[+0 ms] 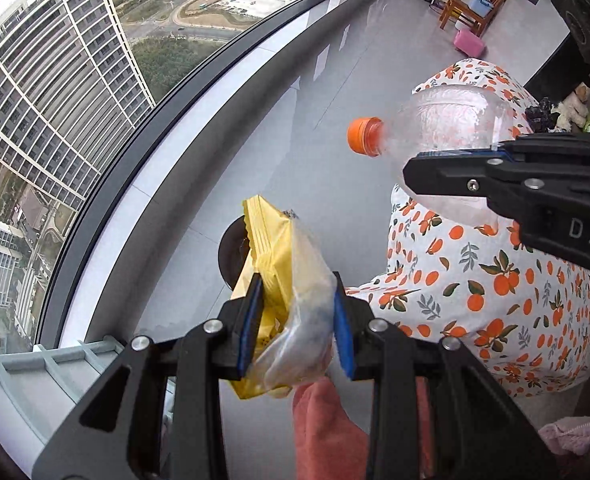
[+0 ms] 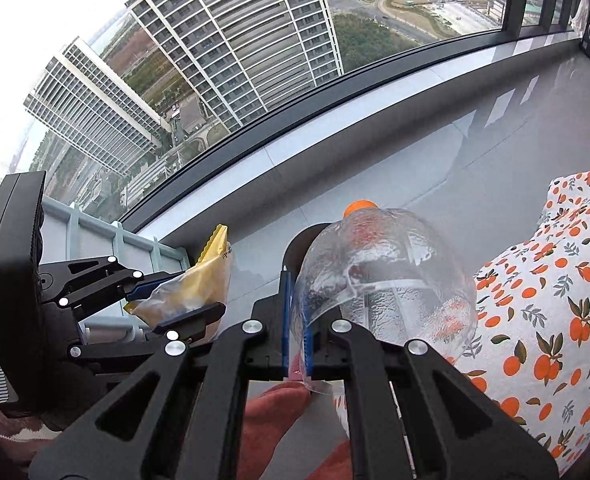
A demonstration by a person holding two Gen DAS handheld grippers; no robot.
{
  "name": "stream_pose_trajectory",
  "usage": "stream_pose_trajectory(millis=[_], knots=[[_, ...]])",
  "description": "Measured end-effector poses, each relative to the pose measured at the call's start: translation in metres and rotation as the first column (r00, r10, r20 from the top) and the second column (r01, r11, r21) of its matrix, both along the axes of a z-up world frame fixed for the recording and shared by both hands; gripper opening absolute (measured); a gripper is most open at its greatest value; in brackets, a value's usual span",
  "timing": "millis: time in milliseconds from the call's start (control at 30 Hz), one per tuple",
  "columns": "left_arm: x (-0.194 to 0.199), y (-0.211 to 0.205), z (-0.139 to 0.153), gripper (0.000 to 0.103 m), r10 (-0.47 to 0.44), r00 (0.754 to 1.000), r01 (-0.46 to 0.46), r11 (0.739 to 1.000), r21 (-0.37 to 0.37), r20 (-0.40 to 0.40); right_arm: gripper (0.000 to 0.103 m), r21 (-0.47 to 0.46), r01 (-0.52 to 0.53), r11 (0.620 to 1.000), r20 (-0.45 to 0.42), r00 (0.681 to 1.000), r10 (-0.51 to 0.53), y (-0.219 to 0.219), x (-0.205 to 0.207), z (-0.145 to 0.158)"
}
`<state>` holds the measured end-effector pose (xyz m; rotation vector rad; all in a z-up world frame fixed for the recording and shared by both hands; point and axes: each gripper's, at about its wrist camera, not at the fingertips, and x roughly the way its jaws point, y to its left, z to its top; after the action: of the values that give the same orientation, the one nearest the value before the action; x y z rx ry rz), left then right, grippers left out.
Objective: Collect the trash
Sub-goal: 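Carry the yellow wrapper and plastic bottle with both tools over the grey bin, then open both tools to drop the bottle and yellow wrapper into the bin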
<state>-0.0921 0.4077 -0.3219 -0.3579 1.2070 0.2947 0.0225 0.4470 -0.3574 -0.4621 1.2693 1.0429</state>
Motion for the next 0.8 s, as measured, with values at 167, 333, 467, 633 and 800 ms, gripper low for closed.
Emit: stream_pose_trajectory(millis=[167,333,467,633,800], knots=[[-0.011,0.040,-0.052,0.033,0.077,0.997,-0.077,0.997,-0.024,-0.008,0.005,-0.024,-0.051,0.998,-0.051,0.997,0.050,0.046,-0.009,-0.063],[-0.010,0.065,-0.103,0.033,0.109,0.994,-0.109,0.993,-0.042,-0.011,0.005,-0.080,-0.071,0.994,-0.097,0.993,0.063,0.075,-0.005,-0.133],[-0.005,0.076,-0.138,0.033,0.116,0.993,-0.117,0.992,-0.047,-0.027,0.010,-0.121,-0.054,0.991,-0.121,0.992,0.039,0.084,0.002,-0.172],[-0.003,0.086,-0.159,0.033,0.127,0.991,-0.130,0.988,-0.079,-0.040,0.015,-0.143,-0.050,0.989,-0.122,0.992,0.033,0.090,0.007,-0.188],[0.006,0.080,-0.169,0.033,0.098,0.994,-0.101,0.990,-0.102,-0.038,0.015,-0.146,-0.033,0.989,-0.117,0.993,0.015,0.078,0.018,-0.184]])
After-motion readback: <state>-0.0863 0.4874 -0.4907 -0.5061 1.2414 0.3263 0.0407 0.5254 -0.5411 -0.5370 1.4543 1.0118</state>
